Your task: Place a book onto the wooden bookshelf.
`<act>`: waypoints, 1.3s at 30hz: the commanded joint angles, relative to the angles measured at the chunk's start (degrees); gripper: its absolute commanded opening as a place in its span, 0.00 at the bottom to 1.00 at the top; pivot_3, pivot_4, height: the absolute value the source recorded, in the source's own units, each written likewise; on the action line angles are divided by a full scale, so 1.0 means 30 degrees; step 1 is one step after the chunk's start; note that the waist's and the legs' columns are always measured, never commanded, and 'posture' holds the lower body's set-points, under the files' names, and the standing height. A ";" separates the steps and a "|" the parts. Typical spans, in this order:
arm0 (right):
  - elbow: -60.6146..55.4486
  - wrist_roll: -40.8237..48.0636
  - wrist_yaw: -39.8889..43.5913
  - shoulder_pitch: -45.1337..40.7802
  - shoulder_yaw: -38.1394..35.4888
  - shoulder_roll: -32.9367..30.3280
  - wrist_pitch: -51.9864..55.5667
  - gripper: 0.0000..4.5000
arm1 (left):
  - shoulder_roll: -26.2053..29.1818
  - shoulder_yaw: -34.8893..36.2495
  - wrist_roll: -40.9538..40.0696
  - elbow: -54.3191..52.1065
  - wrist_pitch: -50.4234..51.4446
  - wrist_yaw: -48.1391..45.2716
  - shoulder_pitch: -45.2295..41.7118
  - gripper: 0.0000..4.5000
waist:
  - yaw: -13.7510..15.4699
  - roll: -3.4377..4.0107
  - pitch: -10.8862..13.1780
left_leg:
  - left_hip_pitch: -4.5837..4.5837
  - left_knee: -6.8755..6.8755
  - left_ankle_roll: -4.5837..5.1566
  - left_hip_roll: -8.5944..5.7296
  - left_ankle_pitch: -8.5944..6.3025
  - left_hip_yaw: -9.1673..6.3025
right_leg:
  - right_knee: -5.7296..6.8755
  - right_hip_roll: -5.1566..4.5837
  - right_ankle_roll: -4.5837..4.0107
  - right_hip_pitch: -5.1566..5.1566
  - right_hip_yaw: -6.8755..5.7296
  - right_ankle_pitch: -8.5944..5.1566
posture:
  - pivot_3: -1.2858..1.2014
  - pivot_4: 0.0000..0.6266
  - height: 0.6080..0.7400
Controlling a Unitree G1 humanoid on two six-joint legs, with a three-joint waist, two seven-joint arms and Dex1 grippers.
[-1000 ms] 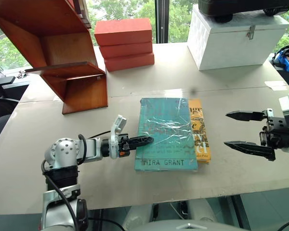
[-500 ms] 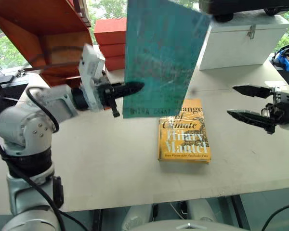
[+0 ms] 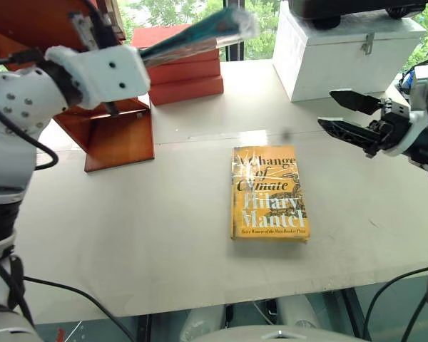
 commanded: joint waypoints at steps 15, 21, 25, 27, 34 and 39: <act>-0.0574 0.1658 -0.0823 -0.1213 -0.0499 0.0793 0.1315 1.00 | 0.2017 0.1851 0.4287 0.1625 0.0353 0.0429 0.1714 0.01 | 0.0088 -0.0012 0.0011 | -0.0241 0.0152 0.0002 -0.0015 -0.0001 -0.0129 | 0.0040 -0.0022 0.0001 -0.0141 -0.0150 0.0002 | 0.52 0.24 1.00; -0.0589 0.1598 -0.0913 -0.1023 -0.0531 0.0836 0.1228 1.00 | 0.2457 0.1984 0.5011 0.1733 0.1207 -0.0073 0.2346 0.01 | 0.0115 -0.0011 0.0011 | -0.0248 0.0160 0.0003 -0.0018 -0.0002 -0.0129 | 0.0037 -0.0026 0.0002 -0.0140 -0.0150 0.0003 | 0.52 0.24 1.00; -0.0417 0.1426 -0.0872 -0.1107 -0.0443 0.0881 0.1050 1.00 | 0.2567 0.2373 0.4769 0.1496 0.1928 -0.0808 0.3101 0.01 | 0.0063 -0.0011 0.0011 | -0.0246 0.0161 0.0003 -0.0018 -0.0002 -0.0129 | 0.0042 -0.0025 0.0001 -0.0140 -0.0152 0.0003 | 0.52 0.24 1.00; -0.0357 0.1376 -0.0826 -0.1183 -0.0397 0.0921 0.1035 1.00 | 0.2596 0.2592 0.4698 0.1338 0.2161 -0.1084 0.3536 0.17 | -0.0076 -0.0011 0.0011 | -0.0244 0.0161 0.0003 -0.0017 -0.0002 -0.0121 | 0.0042 -0.0023 0.0002 -0.0141 -0.0143 0.0003 | 0.52 0.24 1.00; -0.0244 0.1076 -0.0571 -0.1263 -0.0275 0.1042 0.0965 1.00 | 0.2596 0.3773 0.4865 0.0935 0.2848 -0.0922 0.4473 0.75 | -0.0315 -0.0011 0.0011 | -0.0239 0.0160 0.0003 -0.0016 -0.0002 -0.0125 | 0.0049 -0.0024 0.0002 -0.0142 -0.0145 0.0003 | 0.52 0.24 1.00; -0.0155 0.0554 -0.0081 -0.0836 -0.0197 0.0884 0.0719 1.00 | 0.1906 0.5467 0.5306 0.0761 0.3569 0.0102 0.6226 0.98 | -0.0309 -0.0009 0.0011 | -0.0239 0.0162 0.0003 -0.0017 -0.0003 -0.0126 | 0.0047 -0.0025 0.0002 -0.0141 -0.0145 0.0002 | 0.52 0.24 1.00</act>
